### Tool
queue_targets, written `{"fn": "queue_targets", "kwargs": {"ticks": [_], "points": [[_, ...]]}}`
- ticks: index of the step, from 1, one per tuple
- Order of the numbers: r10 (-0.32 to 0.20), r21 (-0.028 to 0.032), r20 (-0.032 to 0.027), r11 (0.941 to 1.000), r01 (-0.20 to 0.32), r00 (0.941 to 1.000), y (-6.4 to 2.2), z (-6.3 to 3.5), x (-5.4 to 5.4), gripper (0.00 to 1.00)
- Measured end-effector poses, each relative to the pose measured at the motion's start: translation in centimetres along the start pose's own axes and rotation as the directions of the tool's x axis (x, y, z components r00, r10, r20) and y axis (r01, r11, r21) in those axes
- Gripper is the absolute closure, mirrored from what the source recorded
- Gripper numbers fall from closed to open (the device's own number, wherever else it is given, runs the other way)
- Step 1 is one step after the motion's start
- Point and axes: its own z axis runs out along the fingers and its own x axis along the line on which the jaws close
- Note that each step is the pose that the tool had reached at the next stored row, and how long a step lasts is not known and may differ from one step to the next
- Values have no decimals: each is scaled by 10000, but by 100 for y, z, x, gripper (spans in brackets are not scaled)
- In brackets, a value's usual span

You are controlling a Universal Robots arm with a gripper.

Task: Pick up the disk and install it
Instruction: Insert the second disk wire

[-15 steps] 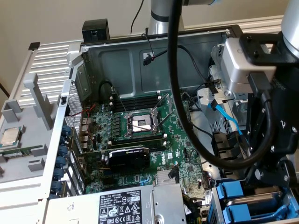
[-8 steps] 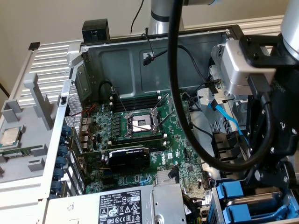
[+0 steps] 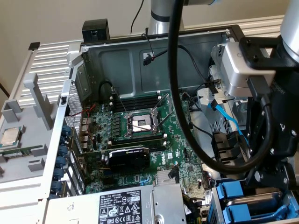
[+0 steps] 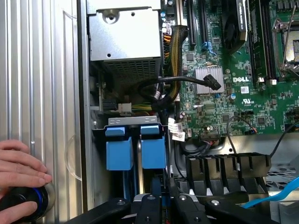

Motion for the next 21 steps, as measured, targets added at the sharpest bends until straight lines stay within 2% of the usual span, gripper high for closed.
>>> {"fn": "queue_targets", "kwargs": {"ticks": [21], "points": [[1, 4, 0, 10000, -1, 10000, -11, 16, 2, 84]]}}
